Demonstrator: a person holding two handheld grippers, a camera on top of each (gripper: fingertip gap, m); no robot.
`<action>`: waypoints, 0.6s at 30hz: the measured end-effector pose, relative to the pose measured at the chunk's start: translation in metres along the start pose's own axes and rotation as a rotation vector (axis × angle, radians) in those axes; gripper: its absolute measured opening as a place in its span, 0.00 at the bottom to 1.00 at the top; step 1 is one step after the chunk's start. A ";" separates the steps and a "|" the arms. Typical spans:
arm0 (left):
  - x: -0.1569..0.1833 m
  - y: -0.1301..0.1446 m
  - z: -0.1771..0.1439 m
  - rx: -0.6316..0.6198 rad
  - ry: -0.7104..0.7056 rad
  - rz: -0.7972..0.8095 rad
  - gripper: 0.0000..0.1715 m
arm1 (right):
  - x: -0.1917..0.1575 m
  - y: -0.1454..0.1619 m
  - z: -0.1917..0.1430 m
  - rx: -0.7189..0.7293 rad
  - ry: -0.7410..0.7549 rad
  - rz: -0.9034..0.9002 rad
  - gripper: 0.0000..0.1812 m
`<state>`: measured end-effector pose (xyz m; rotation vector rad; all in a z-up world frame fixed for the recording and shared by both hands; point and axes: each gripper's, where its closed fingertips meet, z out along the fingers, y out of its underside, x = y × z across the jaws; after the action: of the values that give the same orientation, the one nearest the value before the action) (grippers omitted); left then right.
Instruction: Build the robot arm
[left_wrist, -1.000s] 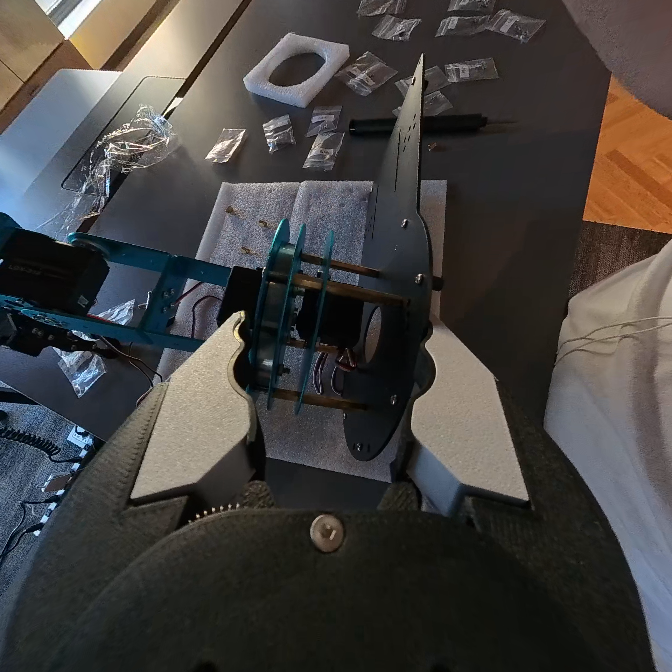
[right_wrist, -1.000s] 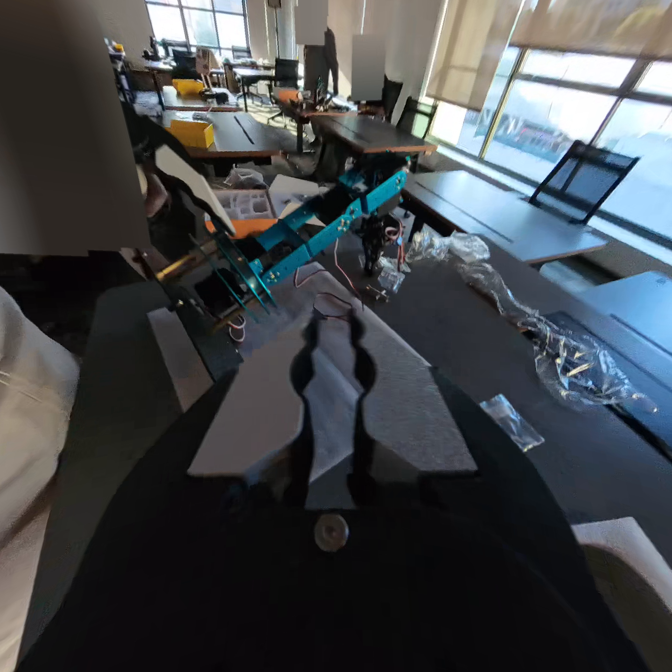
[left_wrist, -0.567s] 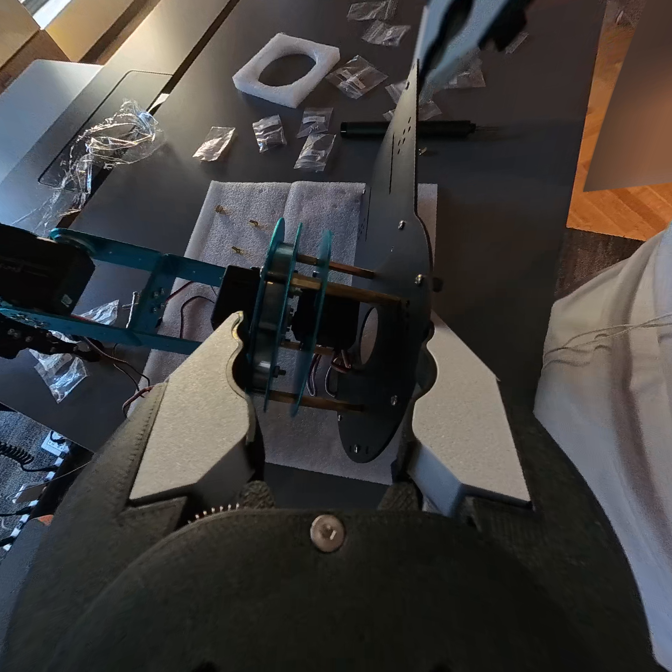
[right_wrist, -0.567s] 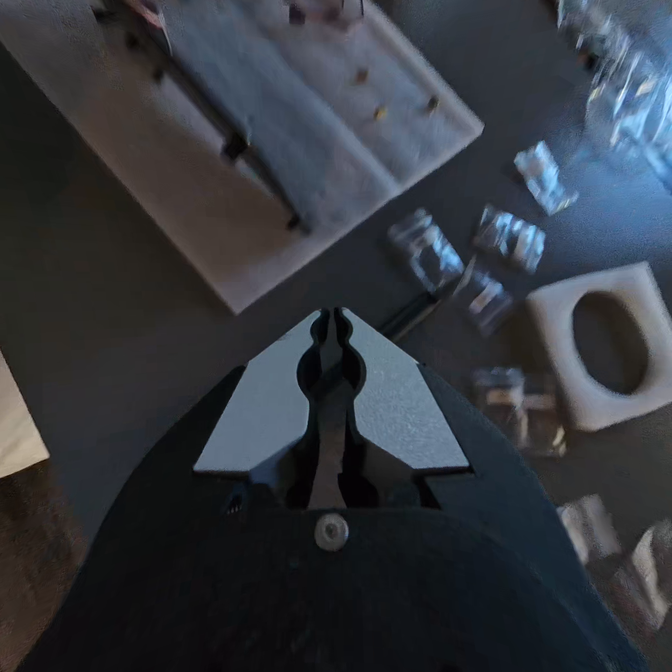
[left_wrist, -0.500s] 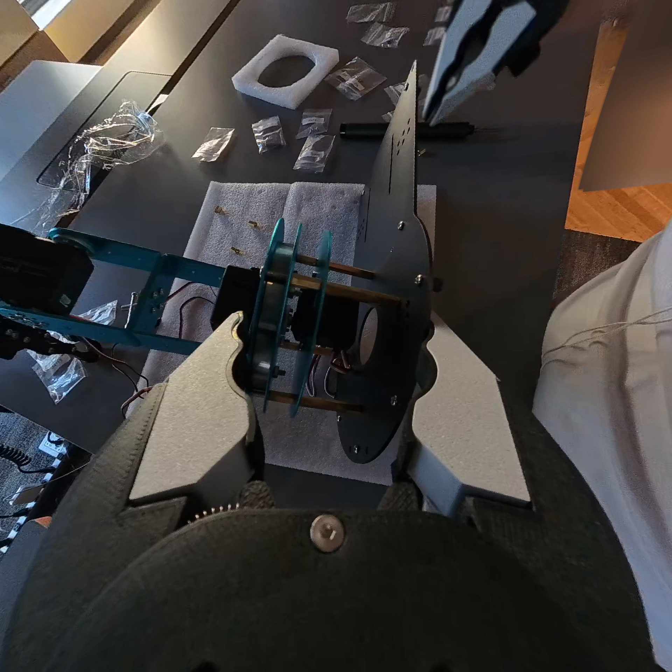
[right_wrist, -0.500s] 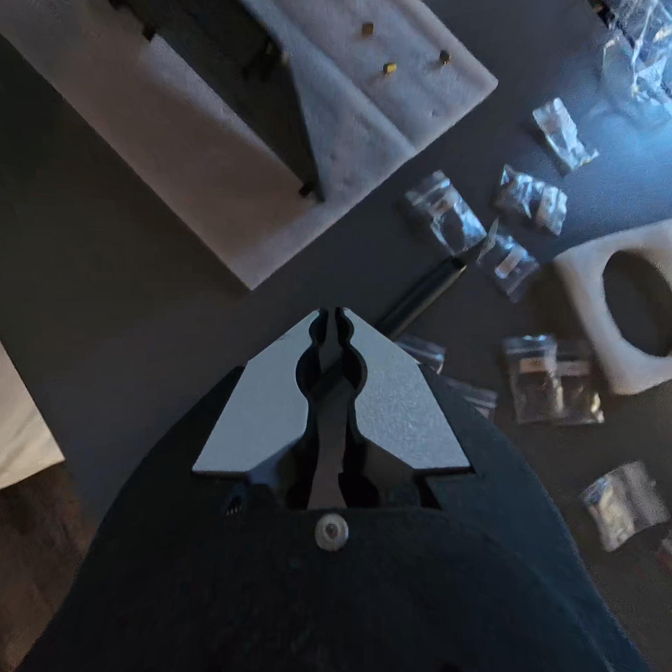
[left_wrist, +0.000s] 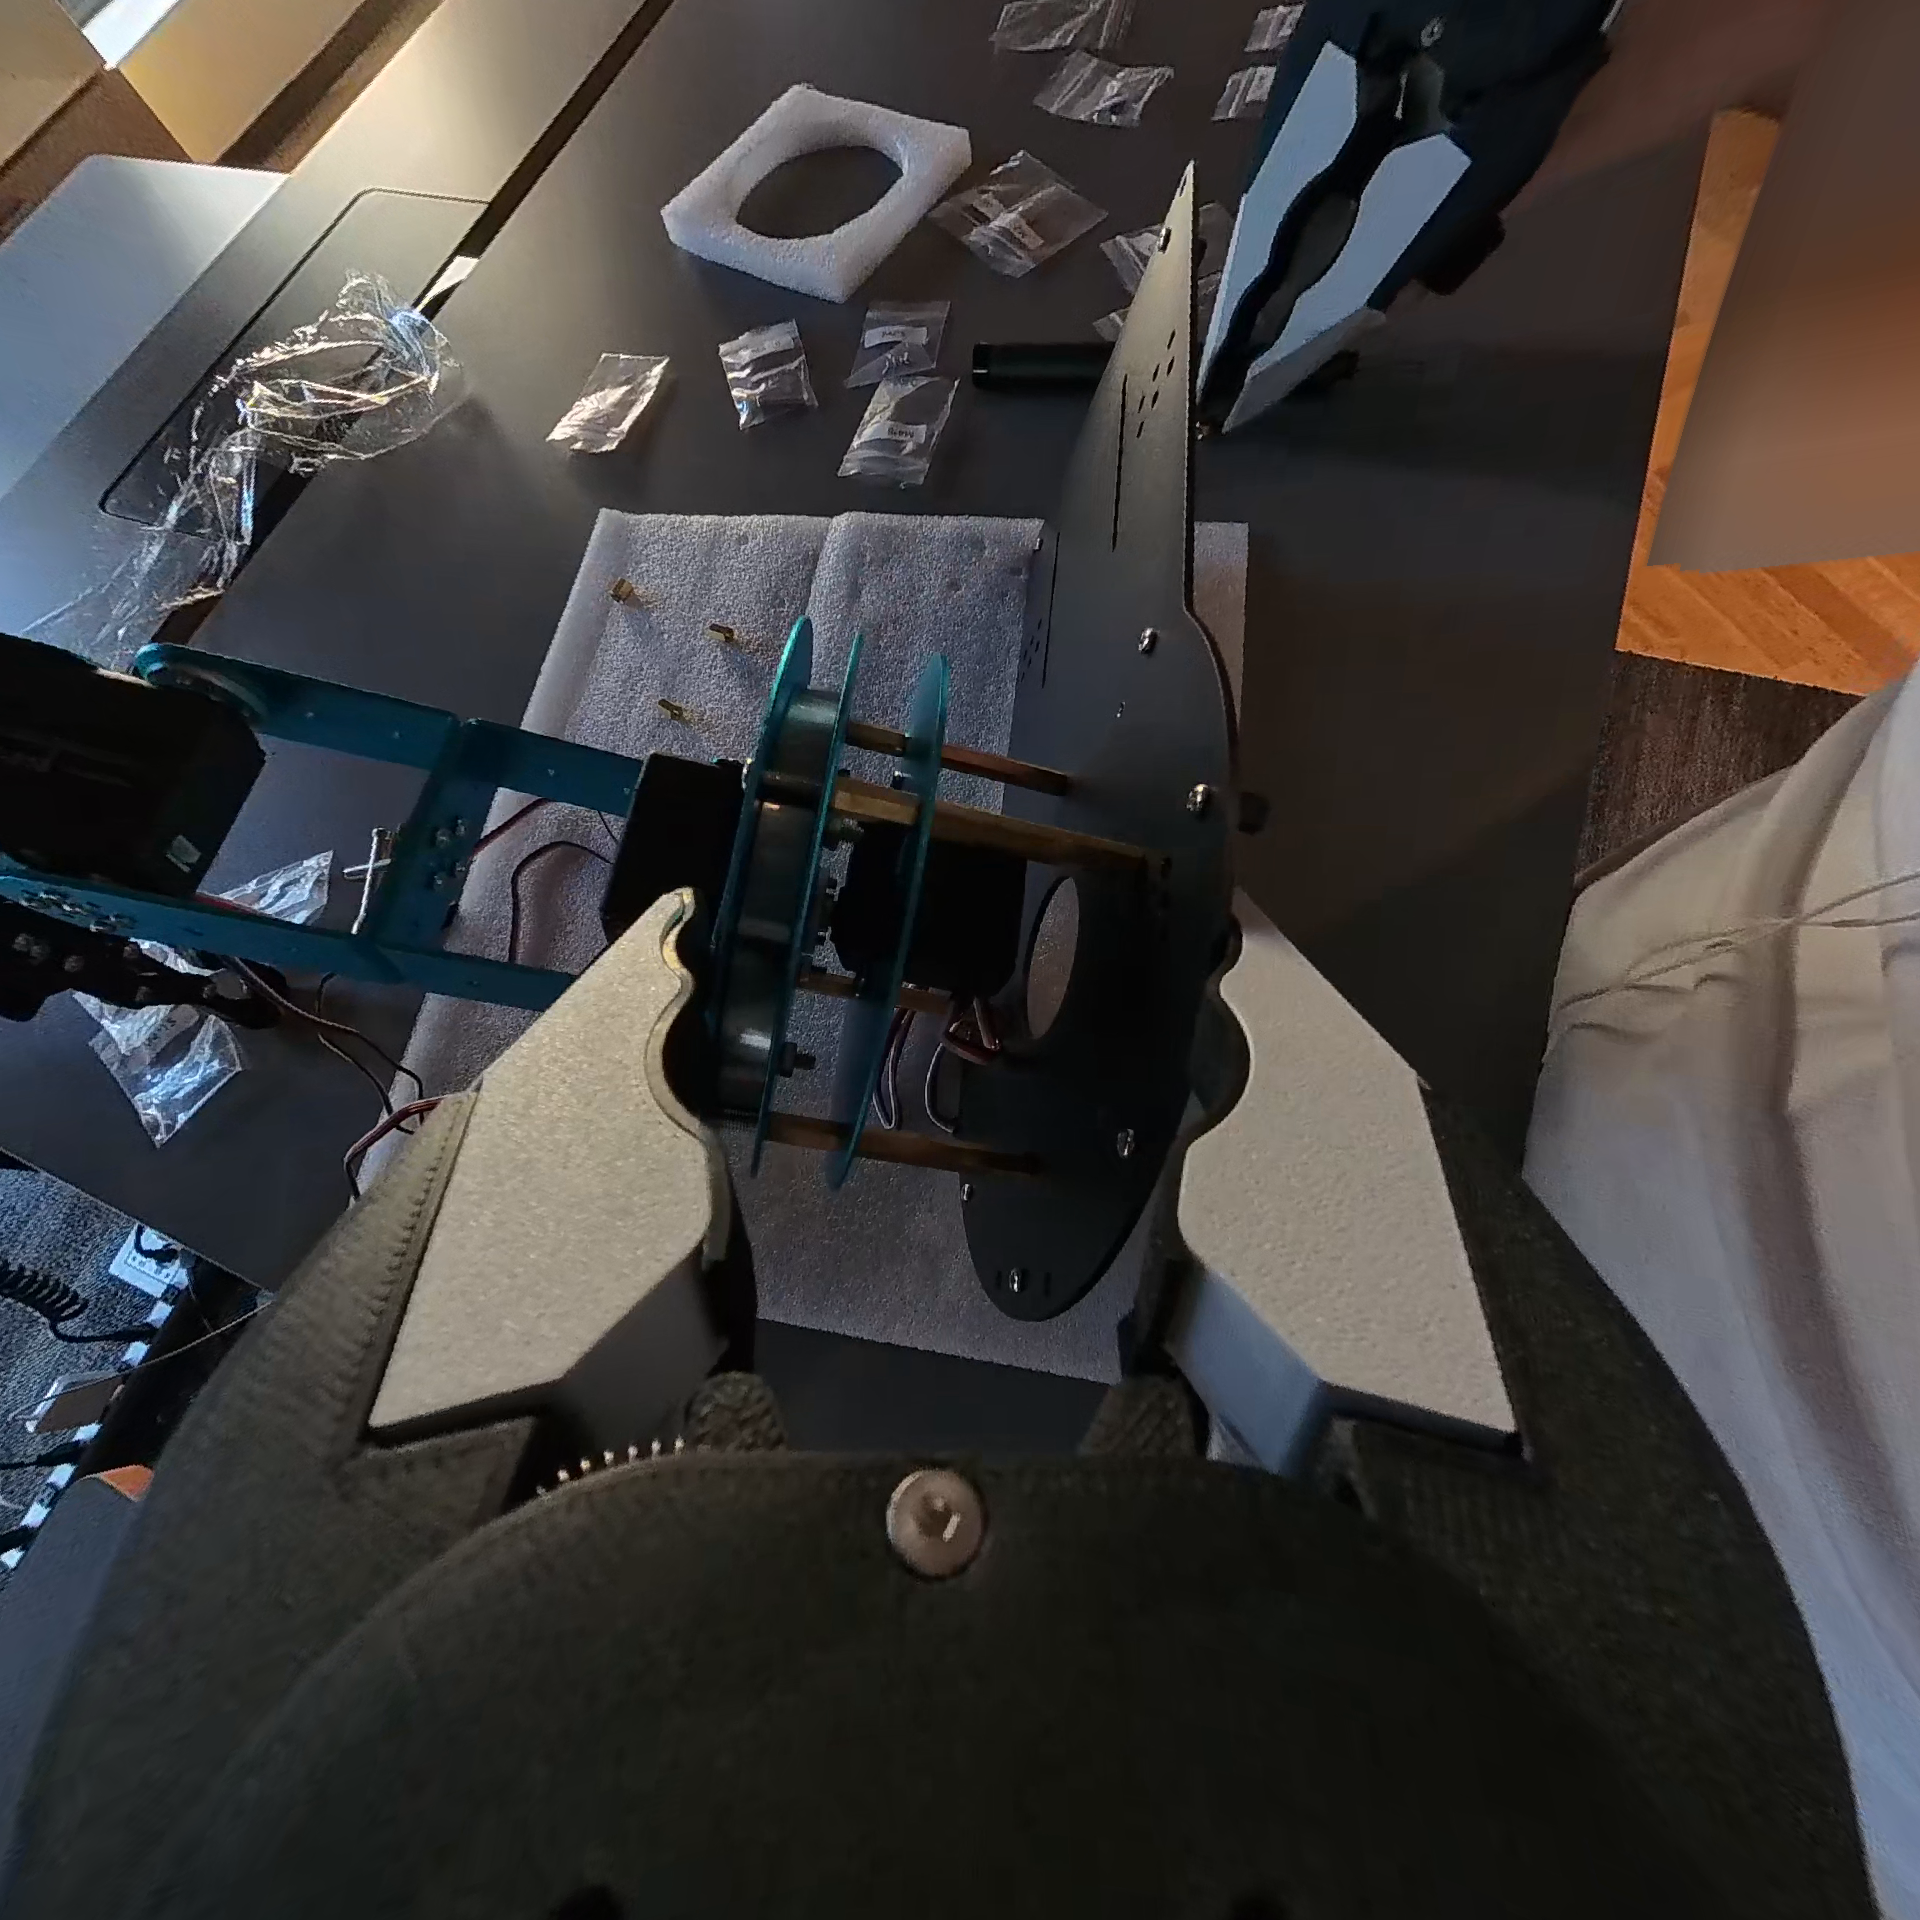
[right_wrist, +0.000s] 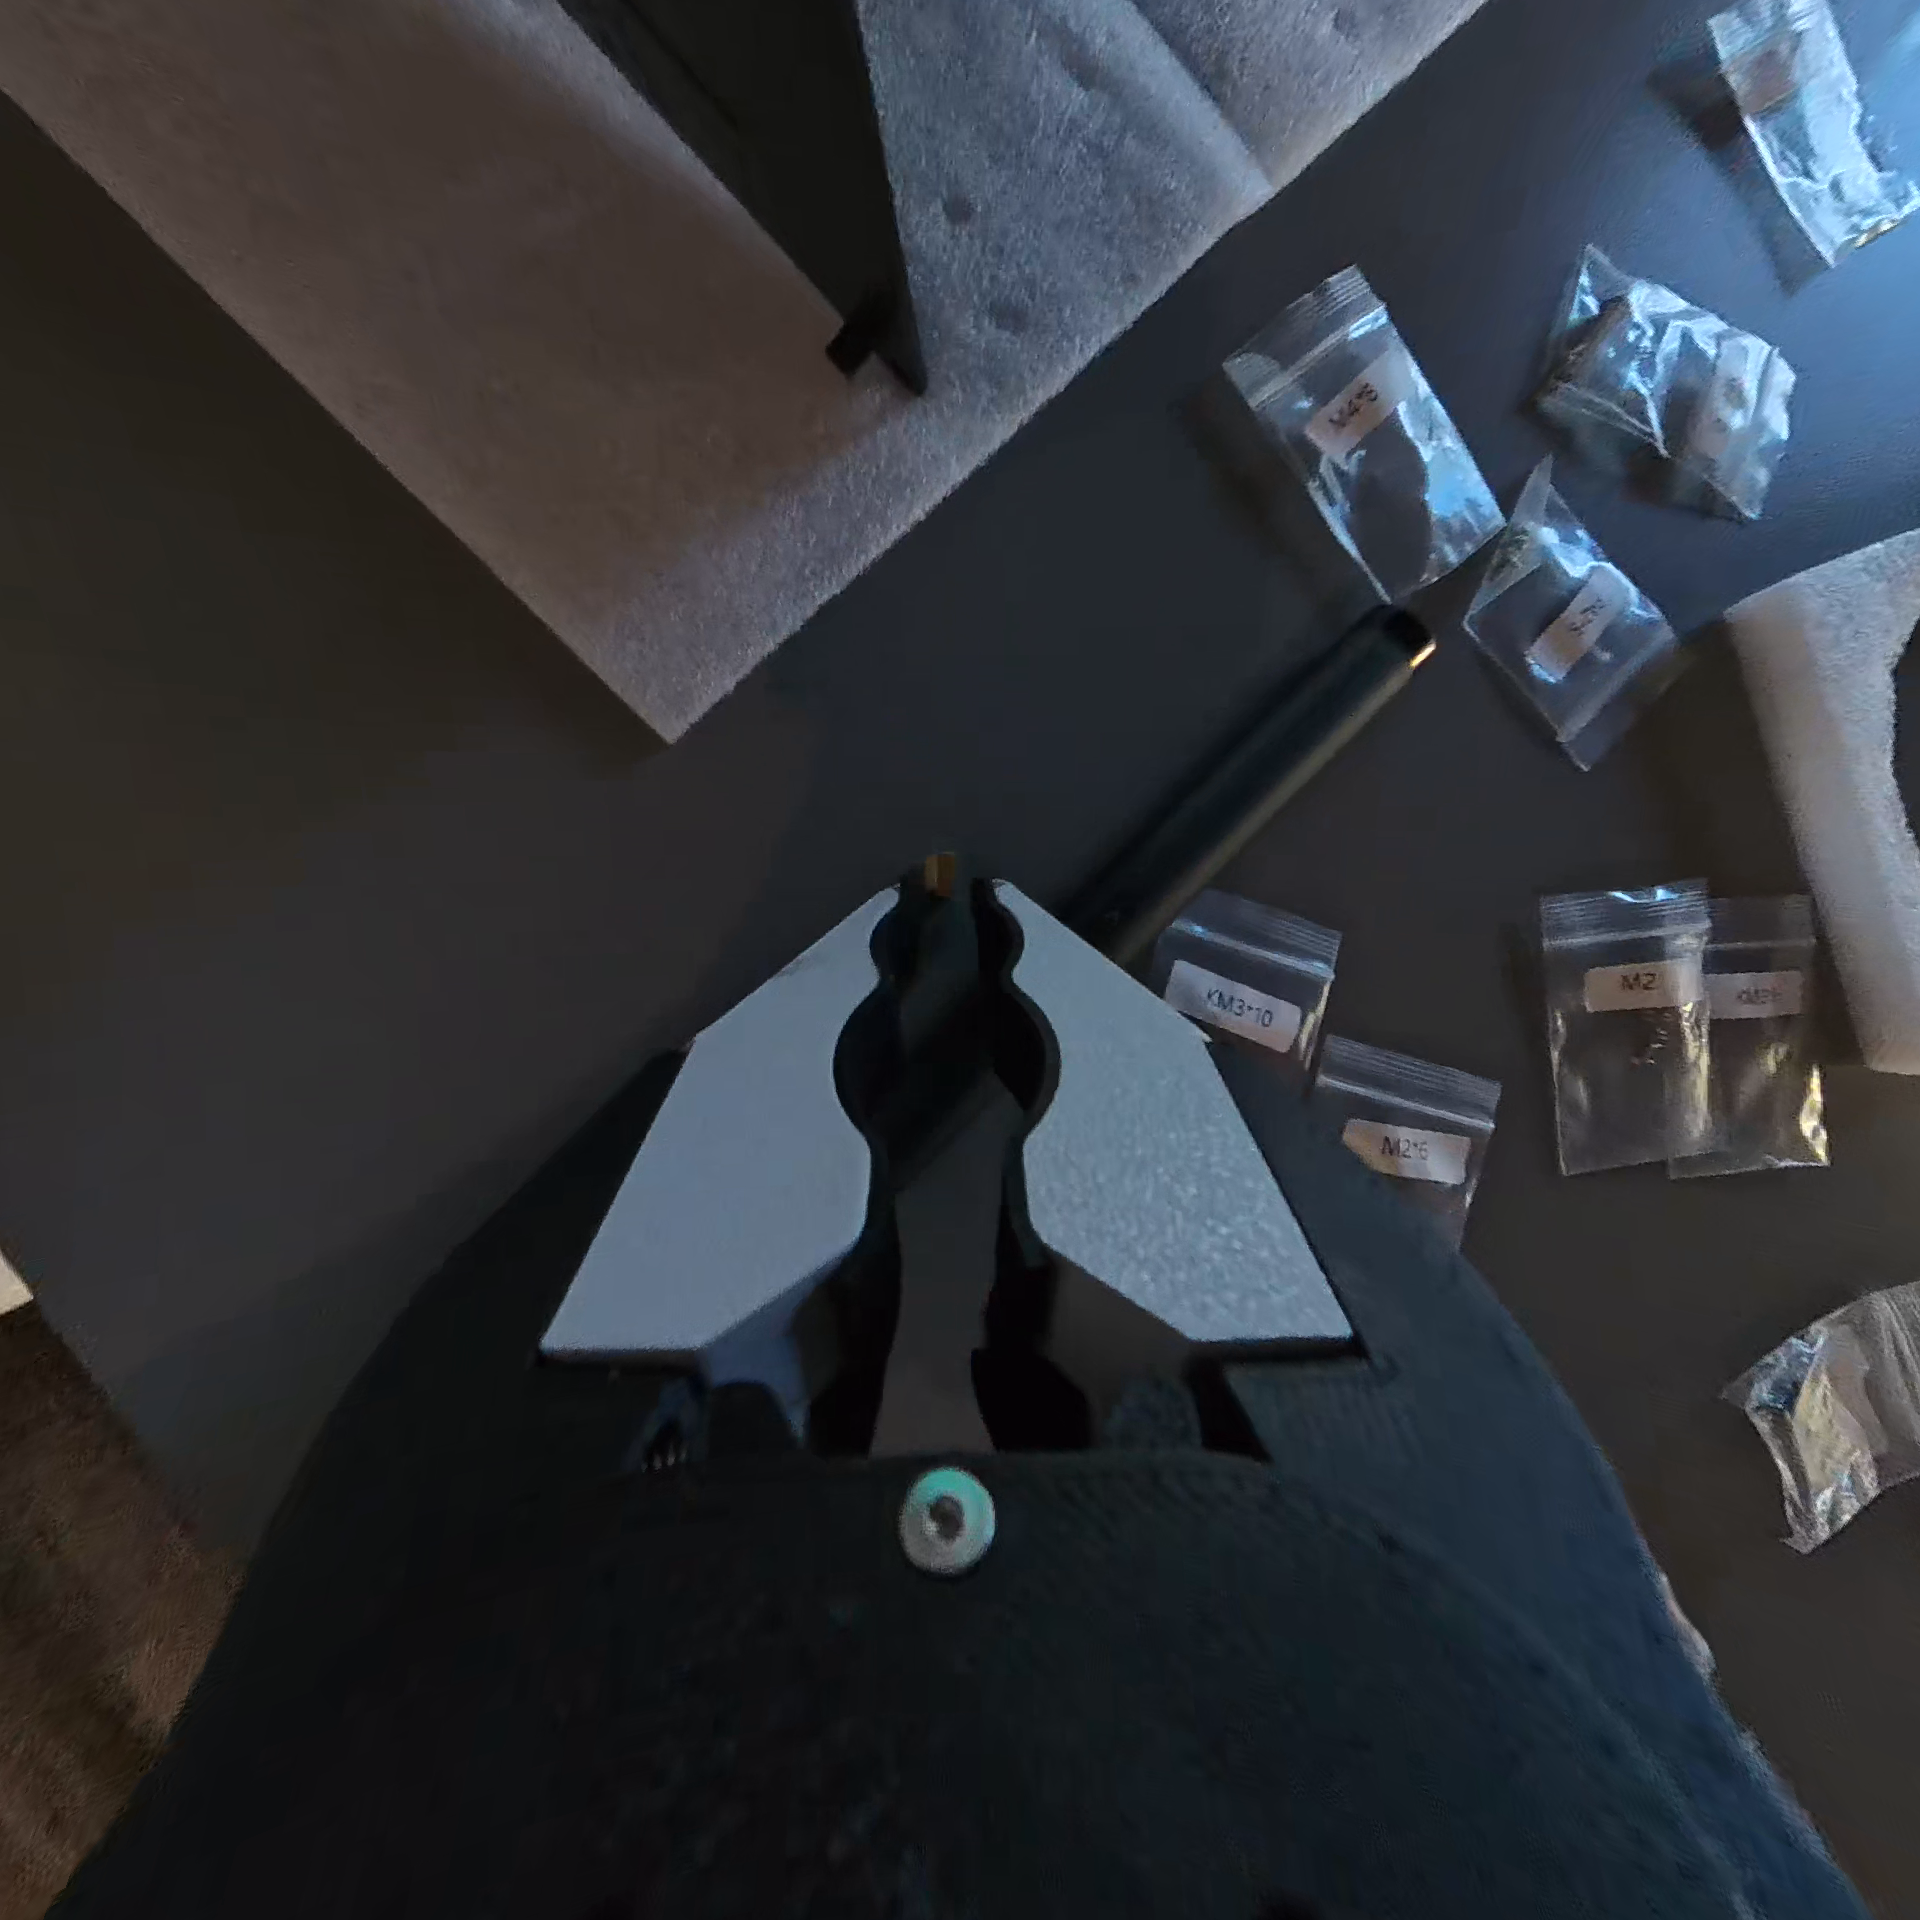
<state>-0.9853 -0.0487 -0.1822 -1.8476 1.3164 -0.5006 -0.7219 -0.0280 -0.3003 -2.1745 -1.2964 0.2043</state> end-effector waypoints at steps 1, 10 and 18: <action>0.000 0.000 0.000 0.000 0.000 0.000 0.54 | -0.001 0.001 0.001 0.001 -0.004 0.008 0.05; 0.000 0.001 0.000 -0.009 -0.001 0.002 0.54 | -0.003 -0.004 0.004 0.015 -0.036 0.062 0.06; 0.000 0.001 0.000 -0.023 -0.001 0.007 0.53 | 0.000 -0.007 0.003 -0.004 0.009 0.048 0.03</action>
<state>-0.9858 -0.0487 -0.1833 -1.8609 1.3321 -0.4829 -0.7280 -0.0241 -0.2992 -2.2096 -1.2410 0.2106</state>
